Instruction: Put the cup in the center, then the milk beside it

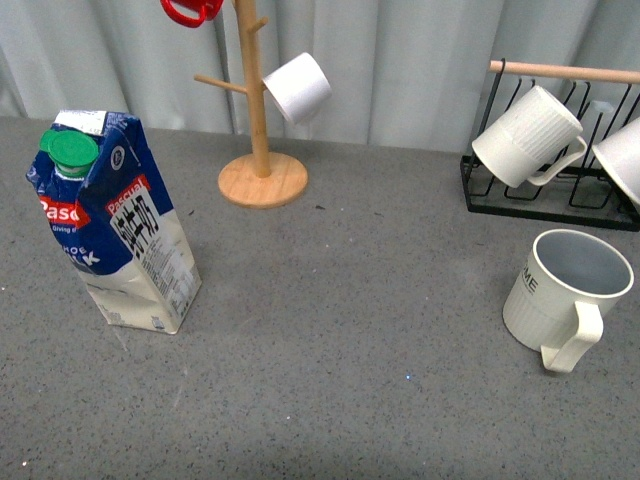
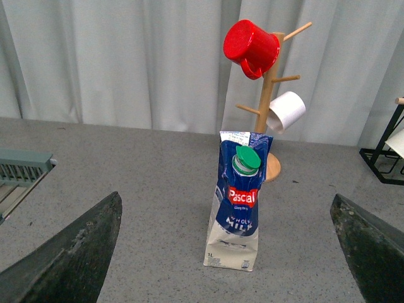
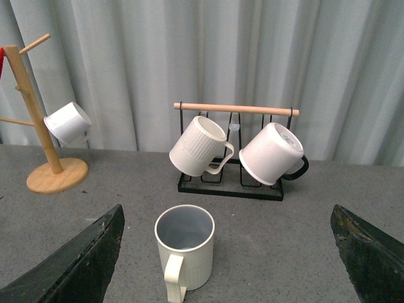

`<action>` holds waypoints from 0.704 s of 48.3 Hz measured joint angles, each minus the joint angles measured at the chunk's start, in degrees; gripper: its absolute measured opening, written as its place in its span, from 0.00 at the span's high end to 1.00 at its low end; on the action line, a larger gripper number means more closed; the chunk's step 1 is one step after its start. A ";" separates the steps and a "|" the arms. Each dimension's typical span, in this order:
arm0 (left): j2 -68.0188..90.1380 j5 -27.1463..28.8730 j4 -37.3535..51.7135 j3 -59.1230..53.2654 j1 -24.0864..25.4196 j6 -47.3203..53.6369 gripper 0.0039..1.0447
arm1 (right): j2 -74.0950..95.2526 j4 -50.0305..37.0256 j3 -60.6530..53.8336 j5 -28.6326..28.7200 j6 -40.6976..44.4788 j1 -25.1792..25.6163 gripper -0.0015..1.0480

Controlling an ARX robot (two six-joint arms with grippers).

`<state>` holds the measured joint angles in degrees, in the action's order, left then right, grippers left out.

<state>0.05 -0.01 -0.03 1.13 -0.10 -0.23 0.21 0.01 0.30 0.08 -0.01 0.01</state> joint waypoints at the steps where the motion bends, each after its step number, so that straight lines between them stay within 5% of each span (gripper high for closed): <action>1: 0.00 0.00 0.00 0.00 0.00 0.00 0.06 | 0.00 0.00 0.00 0.00 0.00 0.00 0.09; 34: 0.00 0.00 0.00 0.00 0.00 0.00 0.06 | 0.00 0.00 0.00 0.00 0.00 0.00 0.09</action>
<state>0.05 -0.01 -0.03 1.13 -0.10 -0.23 0.21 0.01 0.30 0.08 -0.01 0.01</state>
